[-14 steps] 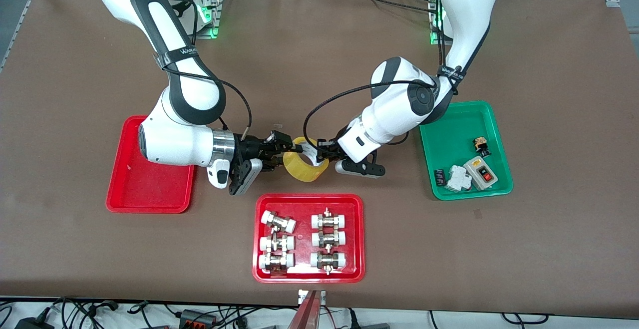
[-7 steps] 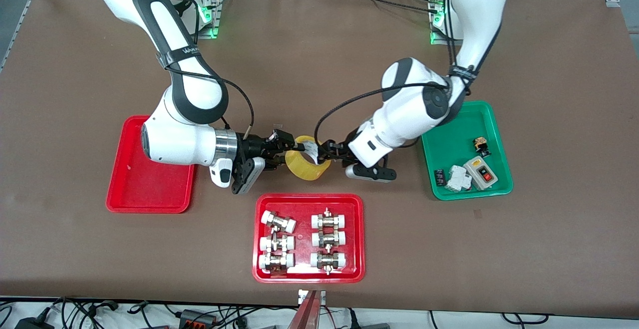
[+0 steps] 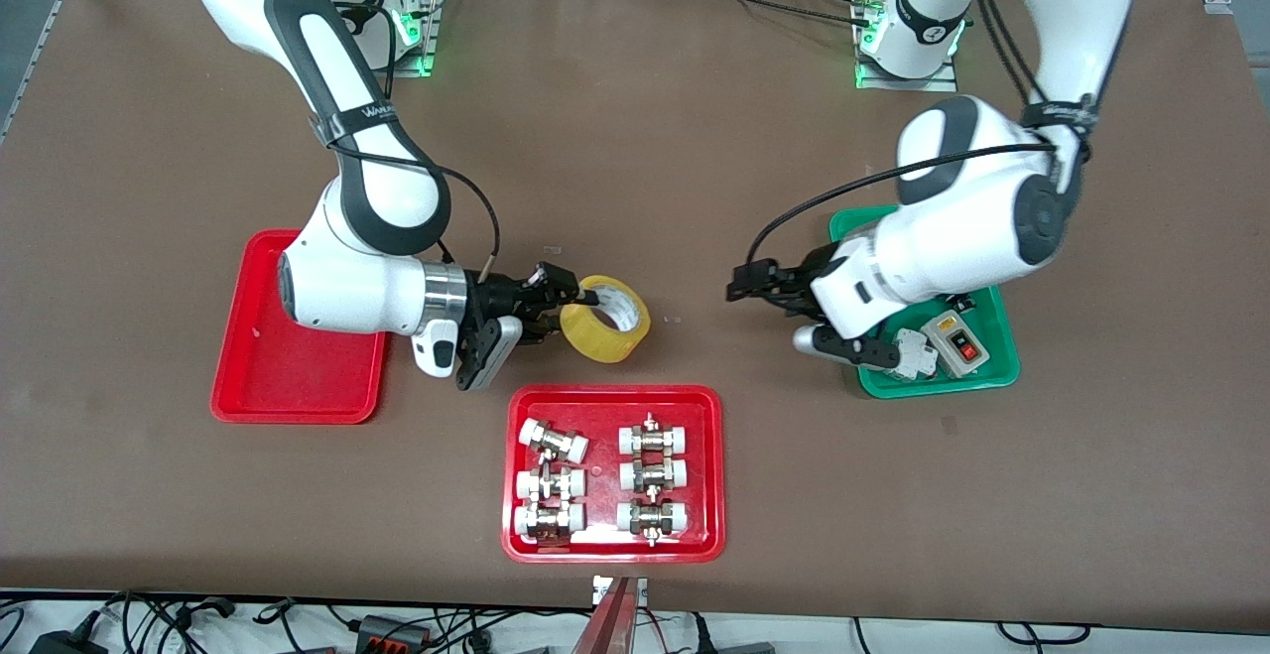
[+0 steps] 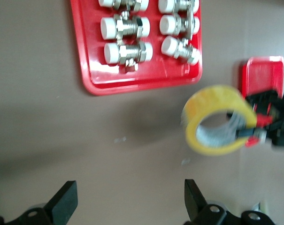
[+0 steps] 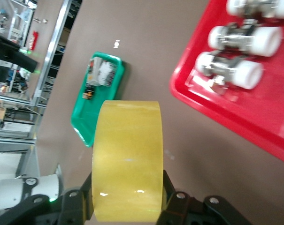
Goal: Left arm passes tape to right arm into tray
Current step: 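Carry the tape to the red tray while the left gripper withdraws, then lower the tape into the empty red tray and open the right gripper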
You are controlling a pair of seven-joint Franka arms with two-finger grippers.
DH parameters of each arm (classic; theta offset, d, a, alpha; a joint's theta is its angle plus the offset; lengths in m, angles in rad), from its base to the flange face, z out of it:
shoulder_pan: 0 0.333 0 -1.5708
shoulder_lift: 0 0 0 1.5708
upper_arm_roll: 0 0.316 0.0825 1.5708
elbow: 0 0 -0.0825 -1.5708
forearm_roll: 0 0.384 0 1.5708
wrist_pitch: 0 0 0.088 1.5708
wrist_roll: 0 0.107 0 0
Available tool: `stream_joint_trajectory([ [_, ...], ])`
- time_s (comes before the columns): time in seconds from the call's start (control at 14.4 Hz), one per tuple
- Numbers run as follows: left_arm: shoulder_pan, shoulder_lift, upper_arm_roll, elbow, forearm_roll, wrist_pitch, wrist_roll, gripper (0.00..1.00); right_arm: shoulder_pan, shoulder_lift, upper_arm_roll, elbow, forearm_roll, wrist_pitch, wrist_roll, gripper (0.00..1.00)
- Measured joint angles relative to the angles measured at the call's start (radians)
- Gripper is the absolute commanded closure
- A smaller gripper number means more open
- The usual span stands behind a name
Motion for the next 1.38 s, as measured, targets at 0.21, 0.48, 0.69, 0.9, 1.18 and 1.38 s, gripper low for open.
stream_joint_trajectory([
  [0.21, 0.065, -0.027, 0.003, 0.000, 0.001, -0.129, 0.118, 0.00, -0.127, 0.002, -0.013, -0.004, -0.110, -0.073, 0.000, 0.74],
  [0.48, 0.113, -0.094, 0.003, 0.002, 0.174, -0.289, 0.190, 0.00, -0.376, 0.004, -0.018, -0.006, -0.214, -0.175, -0.005, 0.72],
  [0.69, 0.113, -0.148, 0.004, 0.007, 0.281, -0.388, 0.190, 0.00, -0.496, 0.010, -0.020, -0.019, -0.240, -0.279, 0.000, 0.72],
  [0.9, 0.115, -0.162, 0.004, 0.064, 0.428, -0.482, 0.191, 0.00, -0.617, 0.045, -0.020, -0.026, -0.249, -0.386, 0.001, 0.71],
  [1.18, 0.120, -0.163, 0.010, 0.086, 0.493, -0.501, 0.190, 0.00, -0.716, 0.123, -0.019, -0.028, -0.276, -0.433, -0.007, 0.70],
  [1.38, 0.124, -0.162, 0.021, 0.110, 0.570, -0.501, 0.189, 0.00, -0.720, 0.158, -0.012, -0.028, -0.276, -0.437, -0.026, 0.68],
])
